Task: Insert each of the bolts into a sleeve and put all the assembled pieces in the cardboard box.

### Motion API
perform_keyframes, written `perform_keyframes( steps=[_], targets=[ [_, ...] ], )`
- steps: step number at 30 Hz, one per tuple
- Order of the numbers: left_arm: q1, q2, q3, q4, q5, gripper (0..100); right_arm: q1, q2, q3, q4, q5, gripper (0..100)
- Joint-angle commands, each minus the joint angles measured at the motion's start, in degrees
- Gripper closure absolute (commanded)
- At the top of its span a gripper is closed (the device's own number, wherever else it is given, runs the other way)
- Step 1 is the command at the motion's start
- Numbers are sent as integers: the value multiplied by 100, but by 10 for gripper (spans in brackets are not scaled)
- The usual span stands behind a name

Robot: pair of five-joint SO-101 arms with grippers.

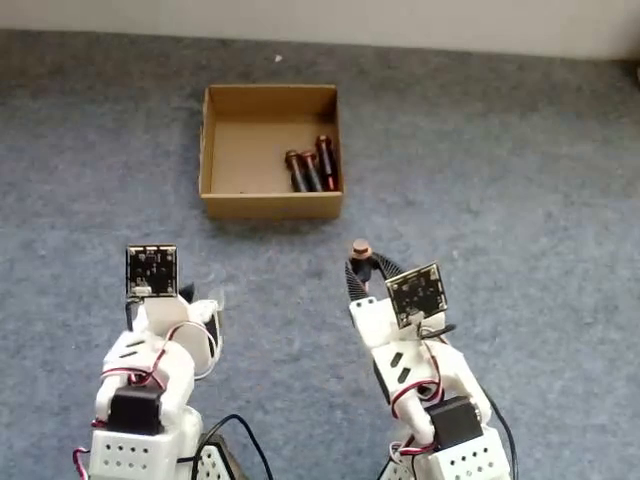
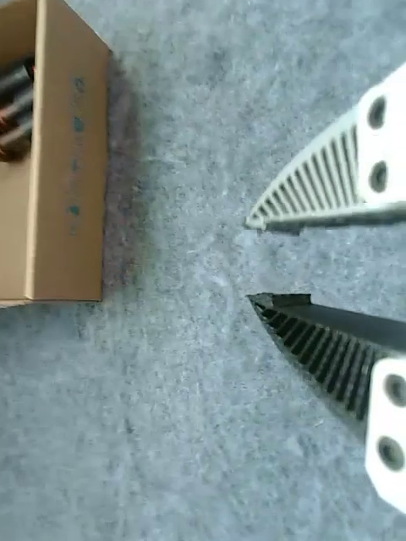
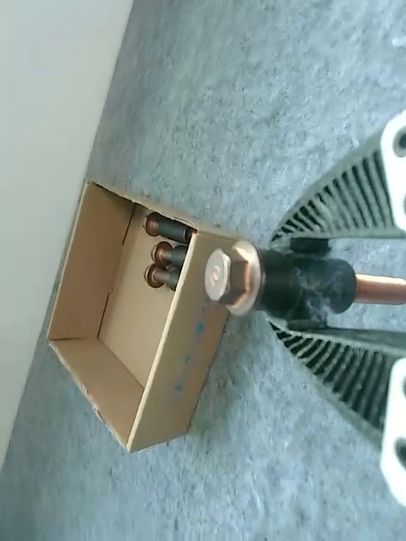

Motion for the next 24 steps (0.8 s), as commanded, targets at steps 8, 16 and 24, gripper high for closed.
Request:
perform_keyframes(
  steps=[8,16,24],
  targets=[
    [66,-4,549,-571,-70,994,127,-66,-312,-1314,44,993],
    [75,22,549,-571,-70,994,84,127,-426,-2993,53,993],
    [75,31,549,-571,-70,993,84,2774,-1675,-4004,35,993]
  ],
)
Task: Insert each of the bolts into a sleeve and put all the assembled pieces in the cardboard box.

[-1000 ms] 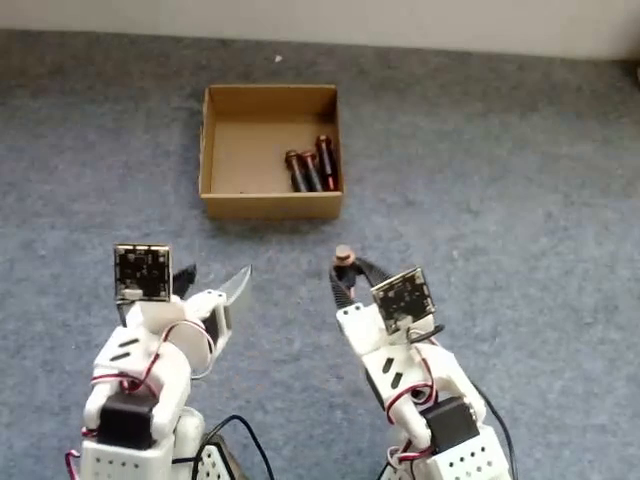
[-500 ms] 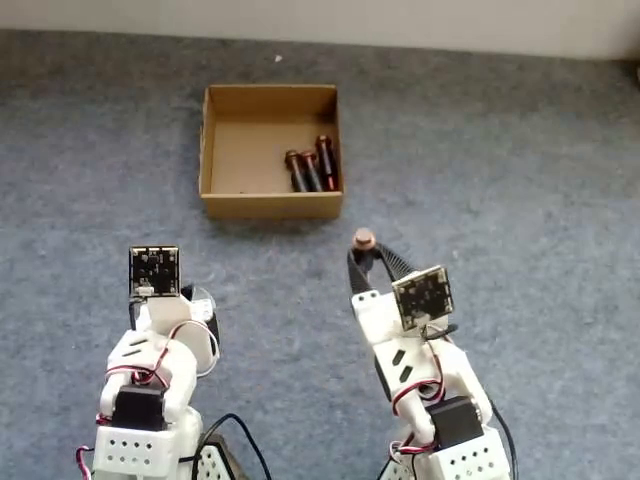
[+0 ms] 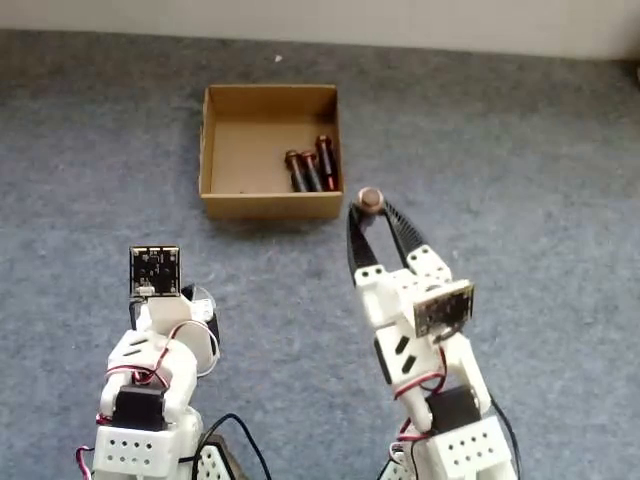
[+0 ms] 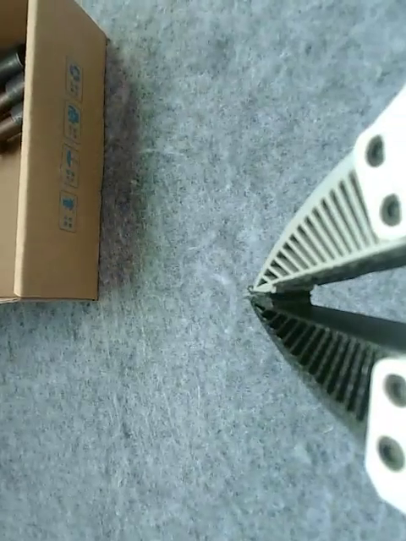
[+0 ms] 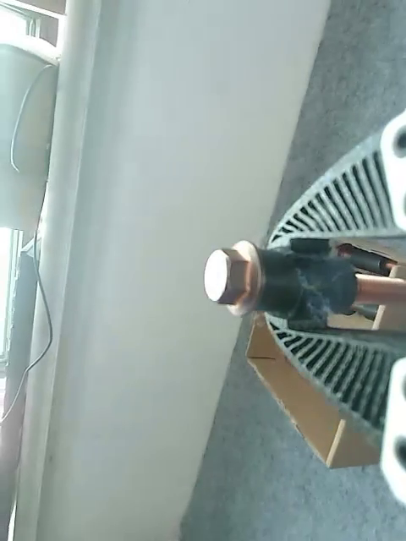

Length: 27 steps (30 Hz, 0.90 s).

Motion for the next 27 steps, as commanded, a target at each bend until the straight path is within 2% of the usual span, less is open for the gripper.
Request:
perform_keyframes(
  steps=[1,18,23,27],
  targets=[
    [66,22,127,-132,-70,992,40,1473,-1288,-488,26,993],
    [40,40,127,-132,-70,991,-215,7776,-5174,-1622,53,993],
    [40,40,127,-132,-70,991,-215,9095,-5991,-1903,53,993],
    [40,40,127,-132,-70,992,-330,9543,-6229,-1965,53,989]
  ],
)
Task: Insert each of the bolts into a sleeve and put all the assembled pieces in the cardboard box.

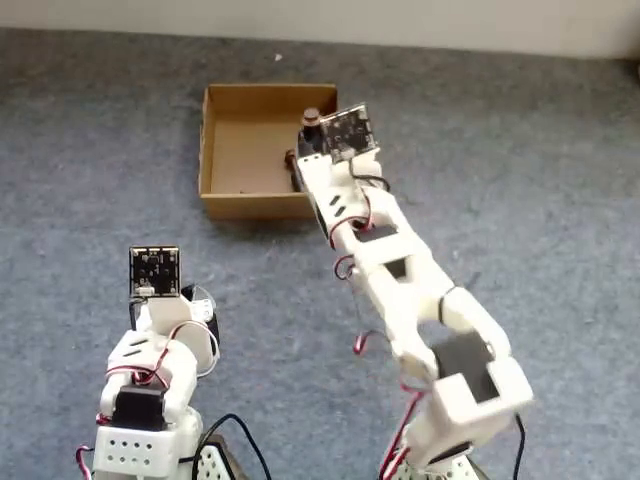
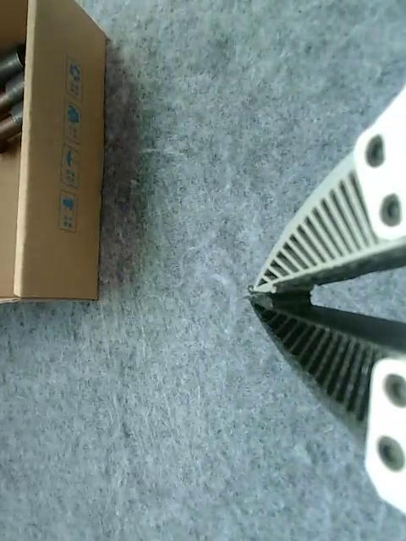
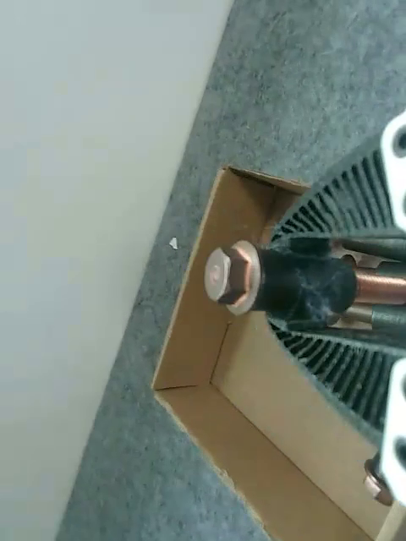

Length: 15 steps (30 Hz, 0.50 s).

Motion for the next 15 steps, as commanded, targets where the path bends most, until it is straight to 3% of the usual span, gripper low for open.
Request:
perform_keyframes(
  steps=[1,9,15],
  targets=[
    [40,40,127,-132,-70,992,-163,57,-532,-198,53,988],
    [48,40,127,-132,-70,992,-215,145,-497,-163,53,891],
    [48,40,127,-132,-70,992,-251,-31,-514,488,53,890]
  ],
)
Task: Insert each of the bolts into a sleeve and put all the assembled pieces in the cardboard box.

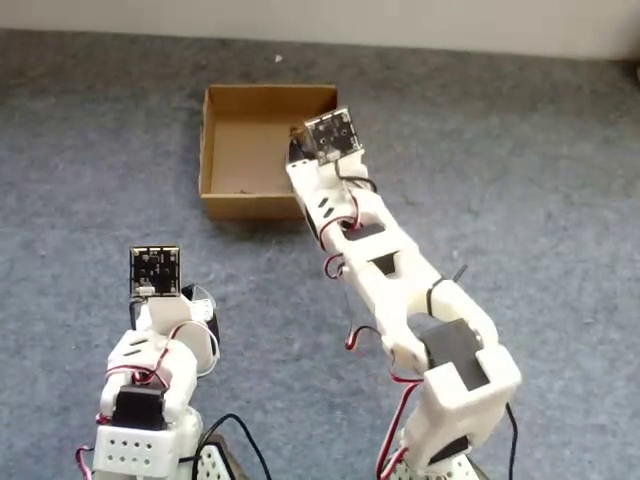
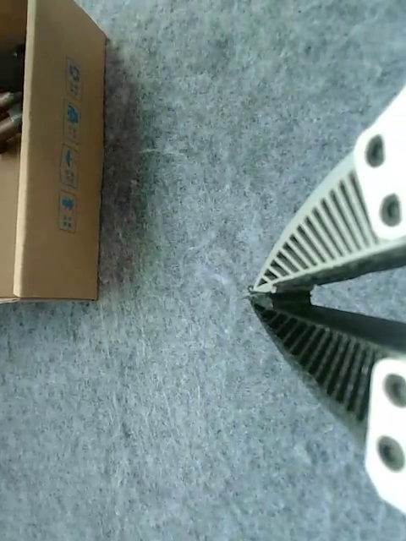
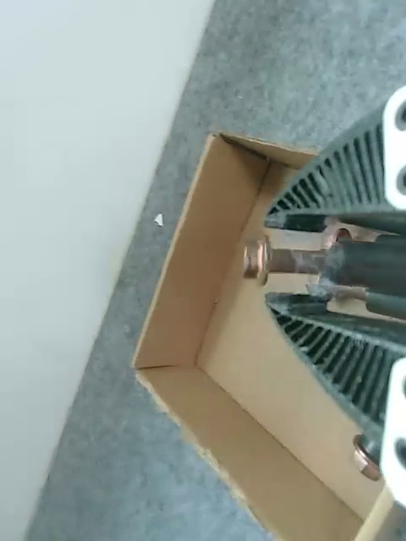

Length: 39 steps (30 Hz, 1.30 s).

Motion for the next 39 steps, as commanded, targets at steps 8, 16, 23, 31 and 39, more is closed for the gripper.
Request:
perform_keyframes(
  steps=[8,16,23,31,39],
  targets=[
    [48,40,127,-132,-70,992,-84,-1042,-154,1859,53,890],
    [48,40,127,-132,-70,993,-171,-2967,1446,2580,53,890],
    [48,40,127,-132,-70,993,-31,-4963,3354,2580,53,890],
    [48,31,127,-132,-70,993,655,-7530,5270,2589,62,998],
    [40,13,127,-132,-70,993,1103,-9912,6501,3354,44,995]
  ],
)
